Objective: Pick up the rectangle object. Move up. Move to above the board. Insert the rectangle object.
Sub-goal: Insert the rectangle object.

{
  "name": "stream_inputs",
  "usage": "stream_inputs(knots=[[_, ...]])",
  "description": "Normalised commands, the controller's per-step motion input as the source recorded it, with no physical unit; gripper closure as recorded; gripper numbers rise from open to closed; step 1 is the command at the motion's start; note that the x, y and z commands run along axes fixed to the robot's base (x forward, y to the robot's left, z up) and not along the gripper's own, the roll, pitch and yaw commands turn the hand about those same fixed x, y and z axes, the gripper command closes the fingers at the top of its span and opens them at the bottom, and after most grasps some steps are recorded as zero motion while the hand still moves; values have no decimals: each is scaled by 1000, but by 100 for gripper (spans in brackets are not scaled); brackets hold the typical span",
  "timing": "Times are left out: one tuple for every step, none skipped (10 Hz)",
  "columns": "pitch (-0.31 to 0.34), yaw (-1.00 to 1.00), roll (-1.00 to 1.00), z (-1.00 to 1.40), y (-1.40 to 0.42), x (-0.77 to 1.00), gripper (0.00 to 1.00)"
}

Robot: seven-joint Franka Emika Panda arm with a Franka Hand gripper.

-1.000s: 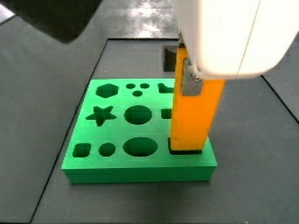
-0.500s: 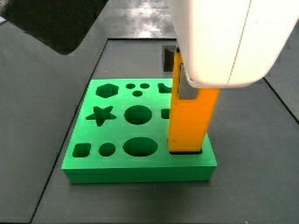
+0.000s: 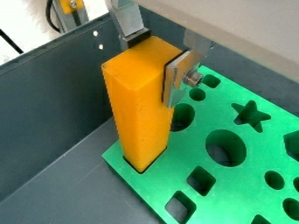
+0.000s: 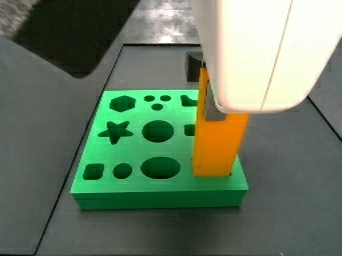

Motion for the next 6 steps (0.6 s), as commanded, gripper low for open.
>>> stream_inputs(knots=[[0,77,93,-274,0,49,100],[0,274,199,-400,0,149,100],[-31,303,167,-583,-26,51,100],[-67,214,96,-720,-94,0,100],[-59,34,6,-794,-186,0,100],[-59,0,0,-811,-146,0,100]])
